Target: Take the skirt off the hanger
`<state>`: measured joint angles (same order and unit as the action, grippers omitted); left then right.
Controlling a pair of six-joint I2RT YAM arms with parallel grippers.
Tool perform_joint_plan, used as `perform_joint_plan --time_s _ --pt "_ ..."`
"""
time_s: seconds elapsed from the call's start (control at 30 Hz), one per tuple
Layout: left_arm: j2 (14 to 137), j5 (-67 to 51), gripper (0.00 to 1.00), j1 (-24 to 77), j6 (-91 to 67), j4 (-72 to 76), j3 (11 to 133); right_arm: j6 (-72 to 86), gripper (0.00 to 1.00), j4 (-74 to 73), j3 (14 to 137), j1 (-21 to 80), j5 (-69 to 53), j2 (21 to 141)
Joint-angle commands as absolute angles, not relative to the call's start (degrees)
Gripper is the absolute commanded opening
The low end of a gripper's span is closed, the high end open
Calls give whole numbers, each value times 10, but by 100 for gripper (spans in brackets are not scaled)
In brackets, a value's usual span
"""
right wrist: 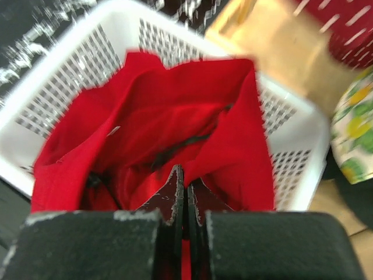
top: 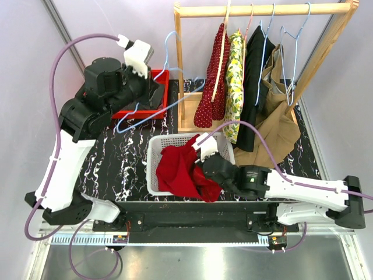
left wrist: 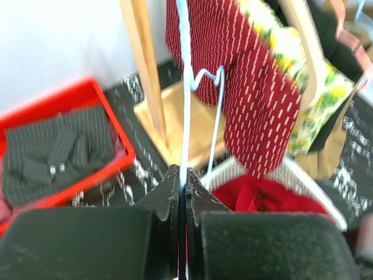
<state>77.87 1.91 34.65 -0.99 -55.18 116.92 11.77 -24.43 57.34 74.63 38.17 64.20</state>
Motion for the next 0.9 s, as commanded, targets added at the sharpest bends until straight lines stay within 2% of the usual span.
perform_joint_plan --time_s 0.0,0.17,0.2,0.23,0.3,0.4,0.43,0.53,0.87 --pt "806 103 0 373 -14 -476 1242 179 0 -175 535 749 394 685" --pt "860 198 0 412 -4 -440 1276 234 0 -157 502 750 382 745" --pt "869 223 0 416 16 -436 1291 238 1 -149 497 750 383 751" --pt "889 235 0 424 18 -430 1300 247 8 -150 492 749 388 751" --pt "910 258 0 426 17 -428 1331 254 10 -149 489 749 398 731" --pt "948 279 0 429 14 -425 1354 254 28 -135 472 750 408 683" --pt "954 281 0 428 14 -422 1358 247 37 -128 468 750 404 671" --pt "978 294 0 429 16 -411 1370 243 50 -105 452 750 391 631" --pt "1030 301 0 429 28 -366 1434 255 51 -84 439 750 357 635"
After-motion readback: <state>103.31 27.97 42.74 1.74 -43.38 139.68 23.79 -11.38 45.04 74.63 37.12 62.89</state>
